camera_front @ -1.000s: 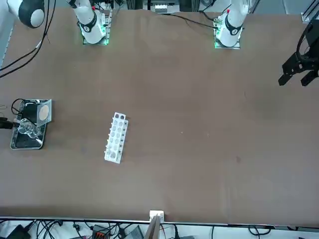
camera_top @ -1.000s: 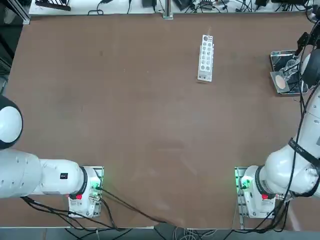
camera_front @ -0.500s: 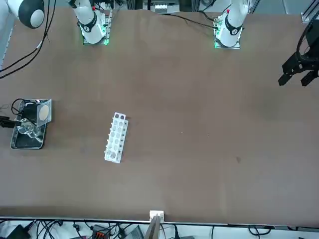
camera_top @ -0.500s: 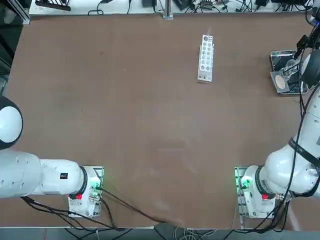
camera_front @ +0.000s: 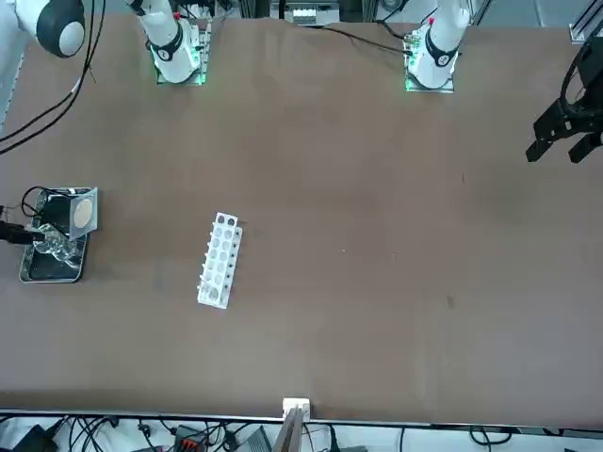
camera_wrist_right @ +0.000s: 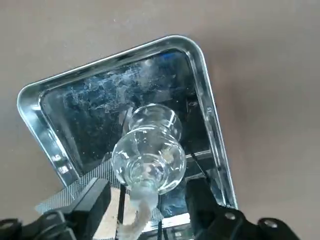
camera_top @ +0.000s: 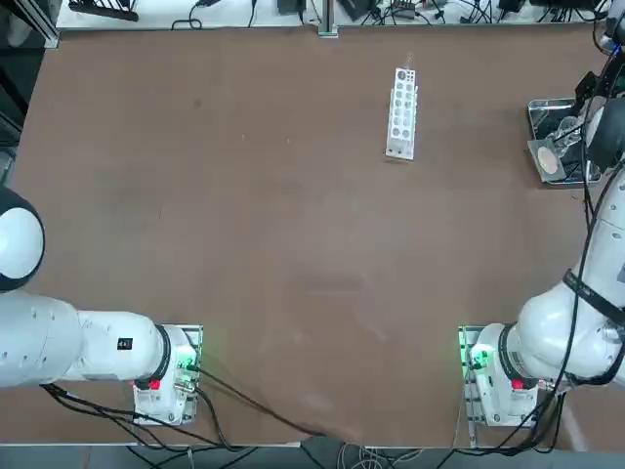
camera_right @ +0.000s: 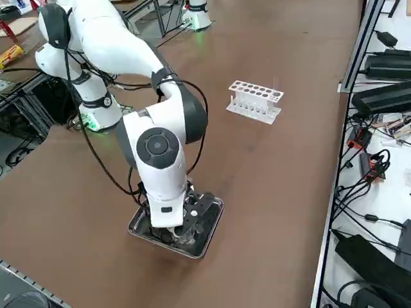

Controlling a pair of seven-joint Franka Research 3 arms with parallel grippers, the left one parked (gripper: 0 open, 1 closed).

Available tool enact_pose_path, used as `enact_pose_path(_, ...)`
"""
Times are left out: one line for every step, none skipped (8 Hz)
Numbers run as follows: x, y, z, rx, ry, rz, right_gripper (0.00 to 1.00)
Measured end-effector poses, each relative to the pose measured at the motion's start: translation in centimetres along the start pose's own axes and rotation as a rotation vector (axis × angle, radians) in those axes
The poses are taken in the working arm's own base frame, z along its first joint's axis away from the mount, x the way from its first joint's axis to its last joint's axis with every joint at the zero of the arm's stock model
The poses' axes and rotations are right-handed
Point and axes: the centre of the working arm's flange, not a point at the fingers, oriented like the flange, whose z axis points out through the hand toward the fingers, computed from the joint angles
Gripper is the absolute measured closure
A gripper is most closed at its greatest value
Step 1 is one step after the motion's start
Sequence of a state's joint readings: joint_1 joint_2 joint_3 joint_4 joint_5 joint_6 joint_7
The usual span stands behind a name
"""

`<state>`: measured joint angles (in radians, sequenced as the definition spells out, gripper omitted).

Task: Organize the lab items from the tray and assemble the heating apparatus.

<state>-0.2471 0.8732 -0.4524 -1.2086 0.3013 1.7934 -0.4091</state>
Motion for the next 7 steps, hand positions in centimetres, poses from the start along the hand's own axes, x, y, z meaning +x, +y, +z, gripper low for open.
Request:
enact_pose_path(0.03,0.00,0.10,0.000,0.000,-0.003,0.12)
enact_pose_path(0.03,-0.01,0.09,0.000,0.000,-0.004,0.15)
enact_pose_path(0.03,-0.01,0.10,0.001,0.000,-0.005,0.16)
enact_pose_path(0.02,0.00,0.12,0.001,0.000,-0.006,0.17)
enact_pose_path(0.00,0.01,0.20,0.002,-0.002,-0.006,0.19)
enact_pose_path(-0.03,0.02,0.26,0.003,-0.003,-0.007,0.20)
enact_pose_path(-0.05,0.03,0.32,0.003,-0.004,-0.007,0.19)
